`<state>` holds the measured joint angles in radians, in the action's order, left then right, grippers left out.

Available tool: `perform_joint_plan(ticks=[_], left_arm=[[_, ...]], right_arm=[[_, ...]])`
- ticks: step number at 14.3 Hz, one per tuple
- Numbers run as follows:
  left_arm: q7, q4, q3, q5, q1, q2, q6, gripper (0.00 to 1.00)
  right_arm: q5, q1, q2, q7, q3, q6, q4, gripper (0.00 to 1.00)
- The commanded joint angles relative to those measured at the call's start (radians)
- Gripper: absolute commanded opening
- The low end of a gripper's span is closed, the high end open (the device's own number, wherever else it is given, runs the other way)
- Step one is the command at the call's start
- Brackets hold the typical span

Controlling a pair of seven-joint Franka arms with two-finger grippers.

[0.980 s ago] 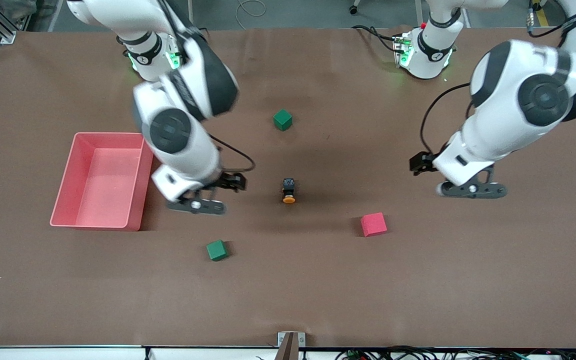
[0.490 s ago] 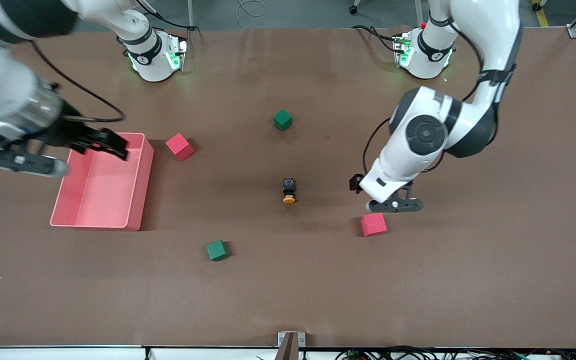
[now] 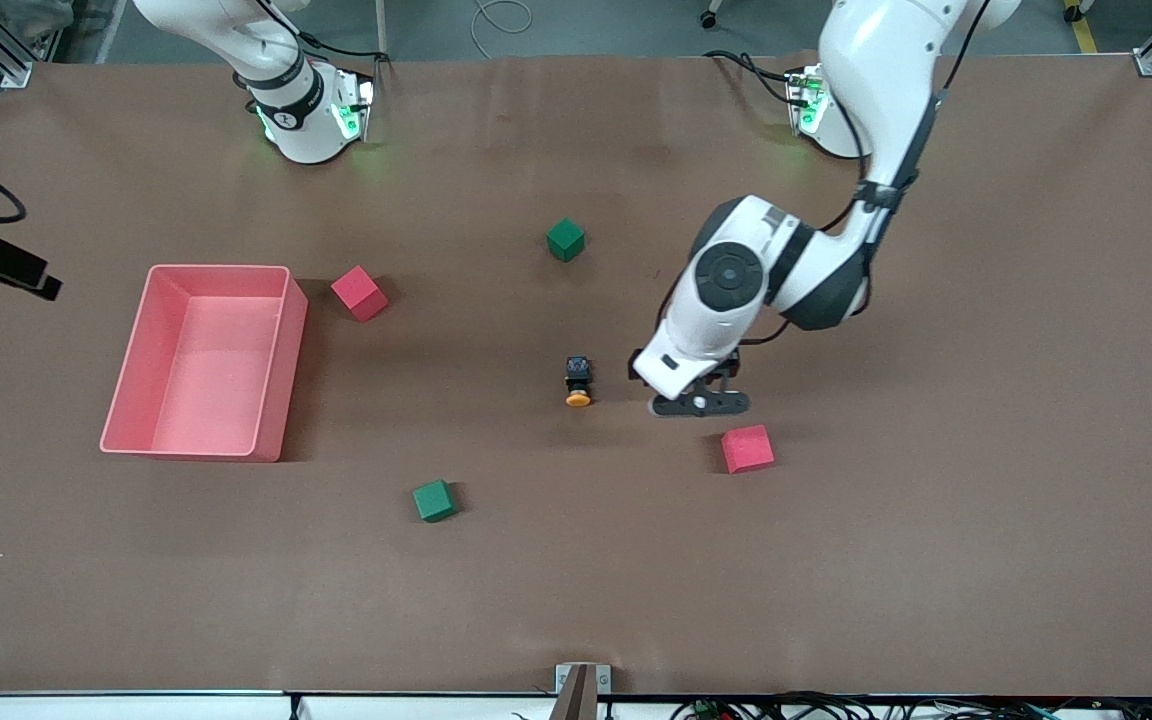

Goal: Place and upright button with both arms
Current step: 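Set the button down while the left gripper reaches toward it, then grasp the yellow button with the left gripper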

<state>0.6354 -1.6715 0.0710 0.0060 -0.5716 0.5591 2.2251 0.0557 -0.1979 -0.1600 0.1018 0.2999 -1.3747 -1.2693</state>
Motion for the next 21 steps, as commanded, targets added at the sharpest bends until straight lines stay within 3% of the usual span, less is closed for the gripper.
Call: perform_joint_plan(ticks=[1, 4, 9, 15, 21], left_arm=[[0.023, 0.051, -0.01, 0.023, -0.042, 0.041, -0.001, 1.0], [0.07, 0.153, -0.01, 0.023, -0.083, 0.125, -0.001, 1.0], [0.099, 0.232, -0.017, 0.023, -0.122, 0.199, 0.001, 1.0], [0.15, 0.321, -0.02, 0.023, -0.152, 0.281, 0.051, 1.0], [0.187, 0.328, -0.069, 0.034, -0.229, 0.344, 0.103, 1.0]], right_arm=[[-0.022, 0.017, 0.082, -0.022, -0.019, -0.014, -0.083, 1.0], [-0.031, 0.003, 0.138, -0.027, -0.031, -0.07, -0.166, 1.0], [-0.031, -0.011, 0.224, -0.045, -0.031, -0.239, -0.36, 1.0], [-0.033, 0.025, 0.22, -0.182, -0.019, -0.244, -0.354, 1.0], [-0.028, 0.064, 0.208, -0.202, -0.024, -0.259, -0.332, 1.0]])
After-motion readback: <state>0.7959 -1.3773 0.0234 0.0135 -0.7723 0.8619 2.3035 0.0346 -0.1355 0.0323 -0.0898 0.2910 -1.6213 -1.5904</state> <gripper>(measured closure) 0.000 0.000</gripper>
